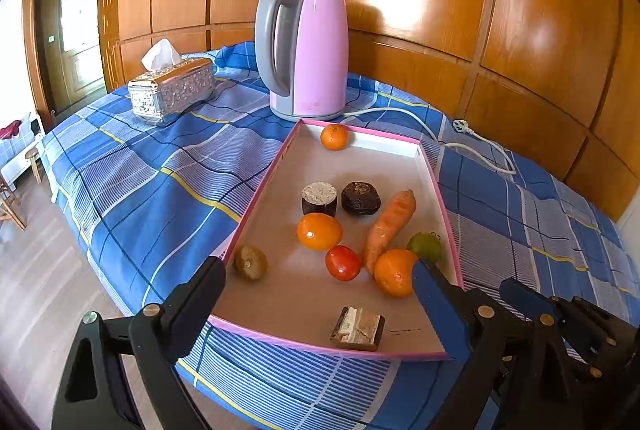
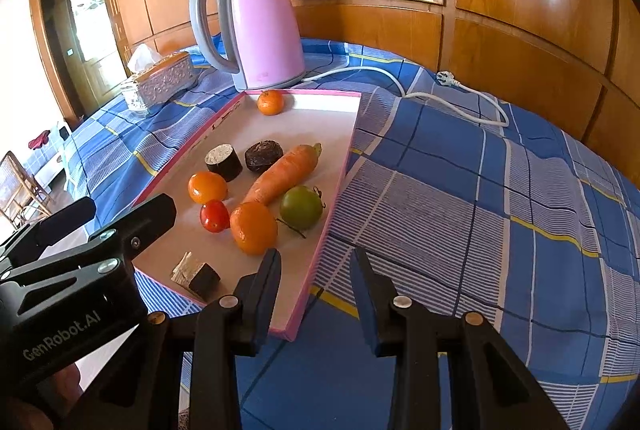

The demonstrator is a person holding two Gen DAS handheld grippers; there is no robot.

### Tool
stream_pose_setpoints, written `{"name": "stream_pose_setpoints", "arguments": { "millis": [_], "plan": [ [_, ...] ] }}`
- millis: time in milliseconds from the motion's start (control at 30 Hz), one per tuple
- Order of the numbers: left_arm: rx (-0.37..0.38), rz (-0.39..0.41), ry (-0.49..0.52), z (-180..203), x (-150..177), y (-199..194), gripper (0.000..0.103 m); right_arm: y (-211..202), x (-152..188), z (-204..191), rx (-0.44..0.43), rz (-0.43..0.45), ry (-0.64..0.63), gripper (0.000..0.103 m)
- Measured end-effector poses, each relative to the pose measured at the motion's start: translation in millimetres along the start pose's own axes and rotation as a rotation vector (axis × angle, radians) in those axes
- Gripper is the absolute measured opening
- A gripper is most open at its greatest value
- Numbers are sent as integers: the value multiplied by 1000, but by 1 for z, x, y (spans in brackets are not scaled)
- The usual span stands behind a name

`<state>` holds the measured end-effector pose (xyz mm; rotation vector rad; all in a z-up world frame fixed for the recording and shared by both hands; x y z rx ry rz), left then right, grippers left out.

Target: Organize fruits

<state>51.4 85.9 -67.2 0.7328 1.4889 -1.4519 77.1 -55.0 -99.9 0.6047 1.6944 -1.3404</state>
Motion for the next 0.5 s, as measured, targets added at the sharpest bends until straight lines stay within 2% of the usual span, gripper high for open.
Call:
{"name": "stream_pose_setpoints", "arguments": {
  "millis": [500],
  "plan": [
    [-4, 34, 7, 1, -6, -3, 98, -1, 0, 2, 4, 7, -1, 36]
  ]
}}
Point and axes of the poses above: each gripper's, at about its wrist camera, not at the fingertips, and y roughly the way its jaws point, z to its right, x to its underside, the point moved 8 cm from there along y, roughly the way its jaws point, and after that the axes turned 14 degrees about z, right-handed, at the moved point
